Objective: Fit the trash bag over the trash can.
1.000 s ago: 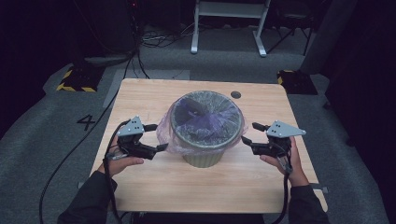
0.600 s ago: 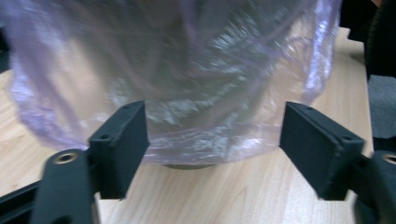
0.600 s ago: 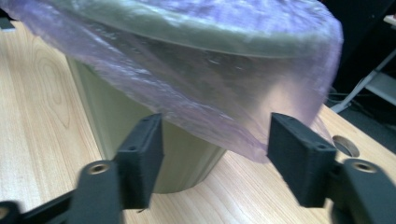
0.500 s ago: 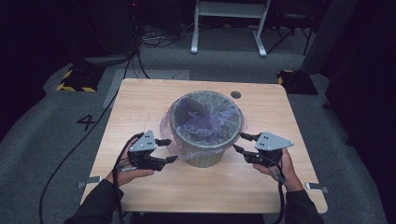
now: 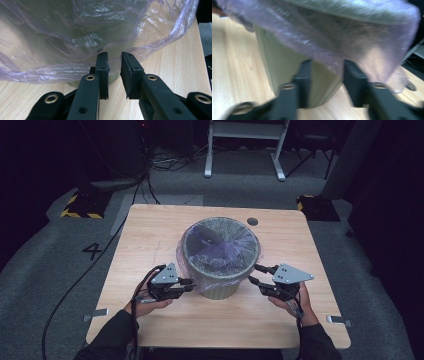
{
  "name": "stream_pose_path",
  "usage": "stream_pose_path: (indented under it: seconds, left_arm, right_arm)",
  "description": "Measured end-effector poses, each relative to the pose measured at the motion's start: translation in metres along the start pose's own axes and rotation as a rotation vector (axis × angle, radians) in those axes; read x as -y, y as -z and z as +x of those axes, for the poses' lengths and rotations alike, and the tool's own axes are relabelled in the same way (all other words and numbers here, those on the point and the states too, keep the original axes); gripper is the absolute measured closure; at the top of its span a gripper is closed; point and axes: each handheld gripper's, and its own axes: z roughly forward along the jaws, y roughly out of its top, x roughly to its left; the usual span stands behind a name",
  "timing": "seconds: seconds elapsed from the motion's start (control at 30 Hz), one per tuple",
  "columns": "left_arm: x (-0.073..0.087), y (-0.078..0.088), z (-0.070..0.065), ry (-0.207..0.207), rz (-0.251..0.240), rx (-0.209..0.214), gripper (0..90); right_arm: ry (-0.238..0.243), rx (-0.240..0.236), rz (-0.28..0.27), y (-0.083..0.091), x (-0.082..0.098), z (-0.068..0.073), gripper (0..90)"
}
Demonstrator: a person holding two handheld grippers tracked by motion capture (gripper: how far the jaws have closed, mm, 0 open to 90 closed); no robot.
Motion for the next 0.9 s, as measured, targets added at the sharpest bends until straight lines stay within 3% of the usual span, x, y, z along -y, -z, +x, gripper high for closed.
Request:
stream_pose_path:
  seconds: [0.13,0.2,0.3,0.4,0.5,0.63,0.73,0.9]
  left_arm:
    - [-0.002,-0.001,-0.002,-0.004,-0.004,-0.006,75.2]
    - [-0.002,0.000,-0.002,-0.001,-0.016,0.004,70.4]
    - [-0.004,0.003,-0.004,0.031,-0.040,0.006,46.6]
    - [-0.005,0.008,-0.009,0.048,-0.058,-0.030,22.4]
    - [-0.004,0.014,-0.012,0.056,-0.092,-0.058,16.3]
    - [-0.005,0.020,-0.012,0.065,-0.121,-0.084,16.1]
    - [-0.006,0.020,-0.010,0.056,-0.124,-0.076,21.2]
    - [-0.007,0.008,-0.008,0.024,-0.065,-0.082,54.3]
  right_arm:
    - [-0.018,0.017,-0.036,0.008,0.000,-0.003,36.1]
    - [-0.020,0.030,-0.045,0.010,-0.001,-0.004,32.3]
    - [-0.017,0.057,-0.049,0.009,-0.003,-0.004,28.8]
    - [-0.003,0.059,-0.034,0.005,-0.005,-0.001,27.7]
    - [-0.003,0.056,-0.029,0.001,-0.005,-0.001,28.7]
    - [0.002,0.040,-0.021,-0.002,-0.005,-0.001,42.3]
    - [0.008,0.018,-0.021,-0.004,-0.005,-0.002,58.2]
    - [0.015,-0.014,-0.026,-0.006,-0.004,-0.001,83.3]
